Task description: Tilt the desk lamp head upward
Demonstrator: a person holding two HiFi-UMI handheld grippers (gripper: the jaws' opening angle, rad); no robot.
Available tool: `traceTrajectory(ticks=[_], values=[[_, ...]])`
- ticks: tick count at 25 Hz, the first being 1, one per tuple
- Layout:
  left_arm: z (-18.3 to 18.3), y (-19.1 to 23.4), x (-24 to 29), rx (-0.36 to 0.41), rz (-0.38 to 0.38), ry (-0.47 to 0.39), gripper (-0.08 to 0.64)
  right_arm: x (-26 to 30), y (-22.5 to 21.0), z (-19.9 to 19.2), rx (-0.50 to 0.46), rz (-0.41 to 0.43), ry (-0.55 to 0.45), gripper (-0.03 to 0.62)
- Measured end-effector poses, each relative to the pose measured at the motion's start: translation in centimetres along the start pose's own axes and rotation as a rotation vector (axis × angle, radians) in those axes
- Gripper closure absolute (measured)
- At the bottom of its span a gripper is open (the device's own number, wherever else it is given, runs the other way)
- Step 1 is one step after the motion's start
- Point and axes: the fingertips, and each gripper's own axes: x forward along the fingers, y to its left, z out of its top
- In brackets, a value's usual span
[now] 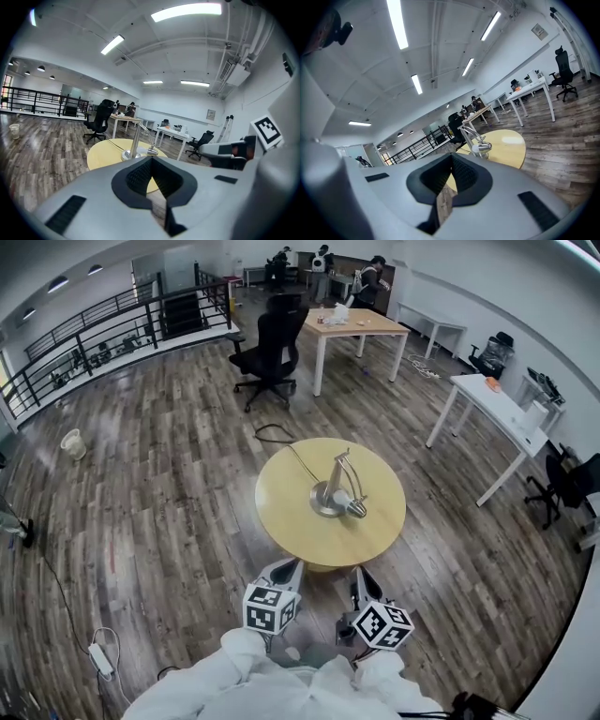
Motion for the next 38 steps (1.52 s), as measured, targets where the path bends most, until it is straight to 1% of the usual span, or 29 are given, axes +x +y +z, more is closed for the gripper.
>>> traceTrajectory(ticks=[5, 11, 14, 21, 25, 32, 34, 38], values=[[-0.2, 0.9, 1.6, -0.023, -0.005, 0.014, 0.561, 1.6, -1.5, -0.2, -0.004, -0.041, 0.021, 0.58], [0.1, 3.0, 4.4, -0.053, 0.01, 0.027, 0.561, 4.5, -2.5, -0.1, -0.013, -0.04, 0.045, 0.58], [0.5, 3.7, 6.0, -0.047, 0.013, 0.04, 0.561, 6.1, -3.6, 0.4, -0.007, -0.052, 0.049, 0.58], [2.5, 5.7, 11.7, -0.012, 0.024, 0.067, 0.561, 11.7, -6.9, 3.2, -0.003, -0.048, 0.025, 0.58], [4.6, 6.6, 15.7, 0.008, 0.03, 0.076, 0.561, 15.2, -9.2, 5.3, 0.01, -0.052, 0.021, 0.58], [7.2, 7.7, 22.1, 0.009, 0.05, 0.09, 0.561, 20.2, -13.3, 9.2, 0.012, -0.055, 0.011, 0.58], [7.5, 8.0, 23.6, 0.01, 0.056, 0.092, 0.561, 21.3, -14.5, 9.9, 0.015, -0.059, 0.01, 0.58], [7.7, 8.7, 25.7, -0.014, 0.07, 0.104, 0.561, 22.9, -16.3, 10.4, 0.009, -0.076, 0.034, 0.58]])
